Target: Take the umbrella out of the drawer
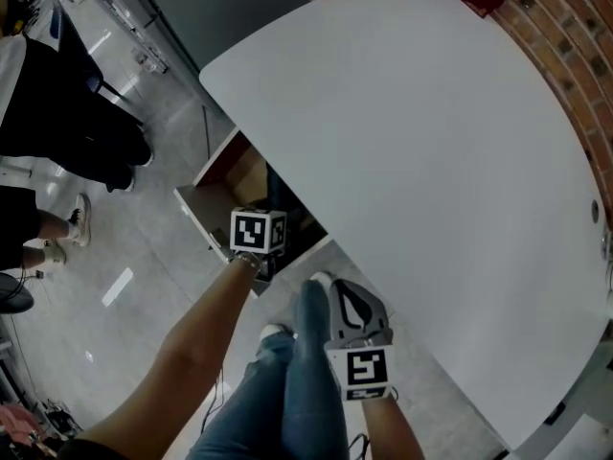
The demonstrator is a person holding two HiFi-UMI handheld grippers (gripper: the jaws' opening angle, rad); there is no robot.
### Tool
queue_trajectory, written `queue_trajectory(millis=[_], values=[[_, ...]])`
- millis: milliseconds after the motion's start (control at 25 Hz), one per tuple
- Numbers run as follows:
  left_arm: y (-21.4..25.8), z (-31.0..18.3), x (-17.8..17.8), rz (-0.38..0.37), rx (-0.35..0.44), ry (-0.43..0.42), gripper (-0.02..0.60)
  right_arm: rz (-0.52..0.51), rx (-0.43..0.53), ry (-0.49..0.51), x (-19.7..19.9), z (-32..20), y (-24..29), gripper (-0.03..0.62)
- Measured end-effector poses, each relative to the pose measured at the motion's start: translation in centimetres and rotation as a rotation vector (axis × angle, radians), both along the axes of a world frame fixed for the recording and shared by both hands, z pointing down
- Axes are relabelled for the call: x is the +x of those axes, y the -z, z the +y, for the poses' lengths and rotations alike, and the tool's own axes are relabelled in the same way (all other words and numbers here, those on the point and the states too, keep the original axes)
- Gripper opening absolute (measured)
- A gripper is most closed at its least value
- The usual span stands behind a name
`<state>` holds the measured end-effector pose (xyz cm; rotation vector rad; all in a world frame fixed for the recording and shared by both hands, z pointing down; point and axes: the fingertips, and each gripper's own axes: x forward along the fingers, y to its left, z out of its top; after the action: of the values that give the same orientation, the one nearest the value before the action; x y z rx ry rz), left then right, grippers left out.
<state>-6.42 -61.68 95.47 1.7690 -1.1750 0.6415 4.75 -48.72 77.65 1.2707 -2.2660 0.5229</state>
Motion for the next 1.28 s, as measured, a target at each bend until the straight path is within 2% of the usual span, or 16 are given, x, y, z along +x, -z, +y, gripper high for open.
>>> queue_trajectory(millis=[160,400,640,960,1280], values=[[-0.2,-0.9,0.3,0.000,0.038,-0.020,0.302,0.005,0.002,-0.014,0.0,-0.5,-0.6,-0.008],[0.6,-0.2,0.4,0.067,-0.023,-0.004,0.272,-0.011,-0.019,-0.032,-1.0,0.1,-0.5,-0.008],[3.4,0.4,-0.1,0.071,0.026,-0.041,0.267,-0.021,-0.029,0.000,-2.6,1.9,0.2,-0.008],[6.8,2.0,-1.9,0.061,0.023,-0.011,0.267,-0.034,0.001,-0.006,-3.4,3.0,3.1,-0.008],[9.7,3.5,-3.2,0.103,0.034,0.012,0.267,-0.012,0.044,-0.040,-3.1,3.5,5.5,-0.008]])
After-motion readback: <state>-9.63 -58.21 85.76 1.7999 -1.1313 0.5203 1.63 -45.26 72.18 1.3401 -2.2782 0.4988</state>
